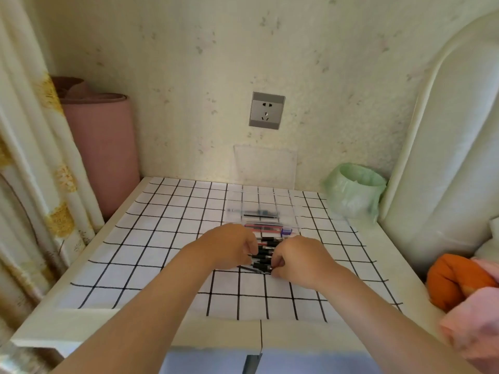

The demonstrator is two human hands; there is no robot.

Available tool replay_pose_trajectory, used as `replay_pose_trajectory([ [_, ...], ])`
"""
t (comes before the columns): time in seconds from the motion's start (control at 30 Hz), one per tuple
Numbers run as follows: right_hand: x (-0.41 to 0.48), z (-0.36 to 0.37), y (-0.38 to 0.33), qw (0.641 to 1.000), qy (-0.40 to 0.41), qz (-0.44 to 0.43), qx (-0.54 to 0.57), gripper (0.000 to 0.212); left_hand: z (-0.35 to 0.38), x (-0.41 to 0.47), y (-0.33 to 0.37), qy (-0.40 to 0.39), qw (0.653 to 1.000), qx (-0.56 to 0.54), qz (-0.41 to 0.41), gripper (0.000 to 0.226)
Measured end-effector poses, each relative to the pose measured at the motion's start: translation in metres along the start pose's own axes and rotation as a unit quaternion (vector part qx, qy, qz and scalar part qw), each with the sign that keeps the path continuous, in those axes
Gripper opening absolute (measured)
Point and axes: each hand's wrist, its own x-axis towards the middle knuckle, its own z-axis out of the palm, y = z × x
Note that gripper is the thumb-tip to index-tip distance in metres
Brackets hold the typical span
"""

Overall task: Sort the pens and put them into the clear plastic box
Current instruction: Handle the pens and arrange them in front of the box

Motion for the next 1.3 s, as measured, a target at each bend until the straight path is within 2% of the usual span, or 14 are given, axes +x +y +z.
replay_pose_trajectory([
  [0.13,0.002,0.004,0.001,0.999,0.012,-0.018,-0.024,0.015,0.010,0.000,0.003,0.000,0.999,0.031,0.014,0.028],
  [0.3,-0.001,-0.003,0.009,0.999,0.048,-0.009,0.007,0.014,0.011,0.000,0.009,0.065,0.994,0.048,0.067,0.028],
  [0.53,-0.001,-0.011,0.006,0.992,0.107,-0.015,0.067,0.010,0.005,-0.003,0.014,0.062,0.996,0.043,0.047,0.020],
  [0.63,-0.001,-0.008,0.003,0.992,0.090,-0.033,0.087,0.014,0.003,-0.004,0.013,0.055,0.997,0.033,0.051,0.018],
  [0.77,-0.001,-0.005,-0.005,0.992,0.022,-0.058,0.112,0.020,0.006,-0.005,0.013,0.043,0.997,-0.024,0.061,0.014],
  [0.9,0.003,-0.002,-0.006,0.993,-0.013,-0.040,0.109,0.030,0.008,-0.004,0.012,0.033,0.998,-0.013,0.043,0.018],
  [1.0,0.005,-0.002,-0.007,0.989,-0.038,-0.030,0.142,0.028,0.007,-0.003,0.011,0.048,0.999,-0.002,0.022,0.020],
  [1.17,0.005,-0.006,-0.013,0.996,0.000,-0.037,0.076,0.031,0.003,-0.006,0.006,0.062,0.998,-0.025,0.020,0.015],
  [1.3,0.006,-0.012,-0.013,0.995,0.031,-0.048,0.077,0.031,-0.002,-0.009,0.004,0.084,0.994,-0.063,0.042,0.012],
])
